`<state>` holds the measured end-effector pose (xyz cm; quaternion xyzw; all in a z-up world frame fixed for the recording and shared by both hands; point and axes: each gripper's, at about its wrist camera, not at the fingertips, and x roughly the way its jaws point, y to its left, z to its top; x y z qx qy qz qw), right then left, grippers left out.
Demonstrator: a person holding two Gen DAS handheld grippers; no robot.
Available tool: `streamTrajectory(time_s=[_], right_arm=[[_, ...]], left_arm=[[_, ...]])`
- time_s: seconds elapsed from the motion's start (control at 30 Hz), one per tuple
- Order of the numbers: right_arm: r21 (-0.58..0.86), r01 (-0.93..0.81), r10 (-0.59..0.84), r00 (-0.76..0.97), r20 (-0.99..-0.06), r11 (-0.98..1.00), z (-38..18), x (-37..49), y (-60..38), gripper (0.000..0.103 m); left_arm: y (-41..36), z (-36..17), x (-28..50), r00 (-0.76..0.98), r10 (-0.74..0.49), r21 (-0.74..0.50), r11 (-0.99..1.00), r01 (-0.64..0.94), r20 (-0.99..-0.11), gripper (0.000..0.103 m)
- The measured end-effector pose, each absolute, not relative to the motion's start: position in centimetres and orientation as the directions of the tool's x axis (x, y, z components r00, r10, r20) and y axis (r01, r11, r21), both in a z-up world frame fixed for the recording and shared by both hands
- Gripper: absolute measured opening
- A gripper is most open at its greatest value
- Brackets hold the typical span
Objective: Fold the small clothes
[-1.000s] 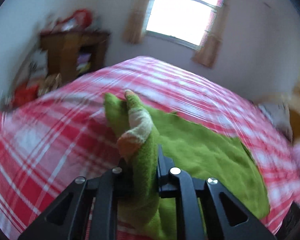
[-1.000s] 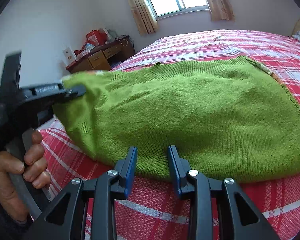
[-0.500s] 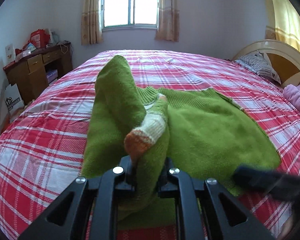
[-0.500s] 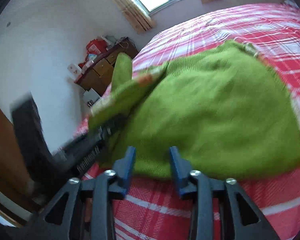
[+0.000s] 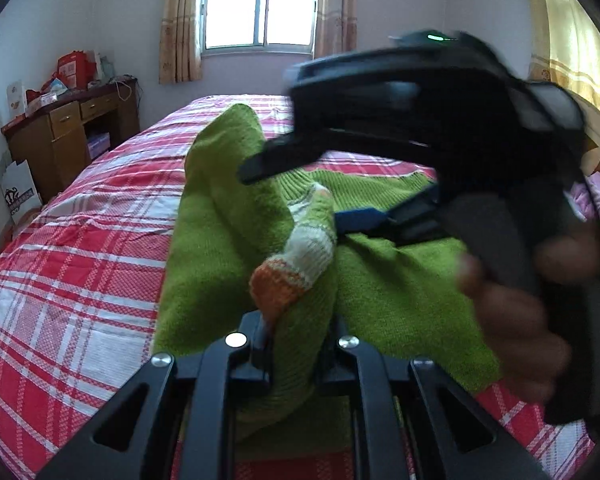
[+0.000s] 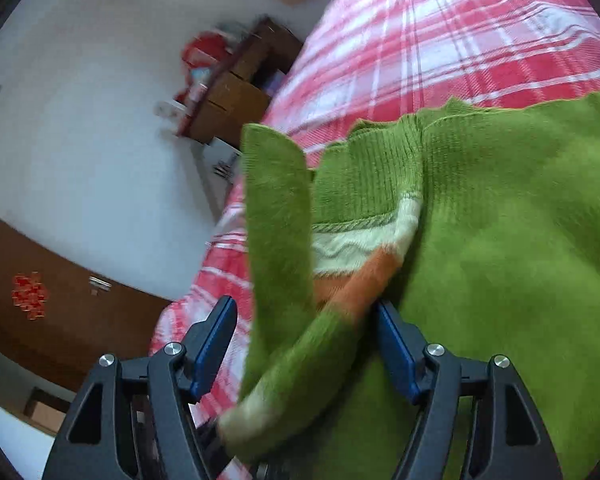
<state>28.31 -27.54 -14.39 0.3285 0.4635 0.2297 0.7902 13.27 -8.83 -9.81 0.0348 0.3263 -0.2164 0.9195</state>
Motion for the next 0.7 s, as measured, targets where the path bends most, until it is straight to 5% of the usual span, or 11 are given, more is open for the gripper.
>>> streamTrajectory(time_s=[0.17,0.23,0.27,0.3,0.47,0.7], right_arm=[[0.667,-0.163,0.651,0.47,-0.596,0.727,-12.8,30.6,-25.2,0.07],[0.551,-0.193,0.564,0.5,-0.657,0.812,-12.0,30.9,-24.0,0.051],[0.501,-0.211,0.533,0.499,-0.683,0.84,-11.9,31.2,-23.5,0.029],[0.447,-0.223,0.495,0.497,-0.712,0.866,-11.9,31.4,-23.0,0.024],[0.216,-0.295,0.353,0.57,-0.742,0.931,-11.0,30.1,-21.6,0.015],[0.199,-0.319,0.364,0.627,-0.688,0.926,-7.9,28.3,-24.3,0.013]], left_arm=[[-8.7,-10.0,13.4,0.675,-0.402,-0.112,0.896,0.43,-0.619,0.014],[-8.6,-10.0,13.4,0.675,-0.406,-0.117,0.895,0.431,-0.616,0.014],[-8.7,-10.0,13.3,0.674,-0.407,-0.118,0.894,0.432,-0.616,0.014],[-8.7,-10.0,13.3,0.674,-0.408,-0.119,0.894,0.432,-0.617,0.014],[-9.2,-9.7,12.9,0.681,-0.393,-0.095,0.897,0.431,-0.618,0.014],[-10.6,-6.8,10.8,0.698,-0.447,-0.103,0.873,0.476,-0.56,0.014]])
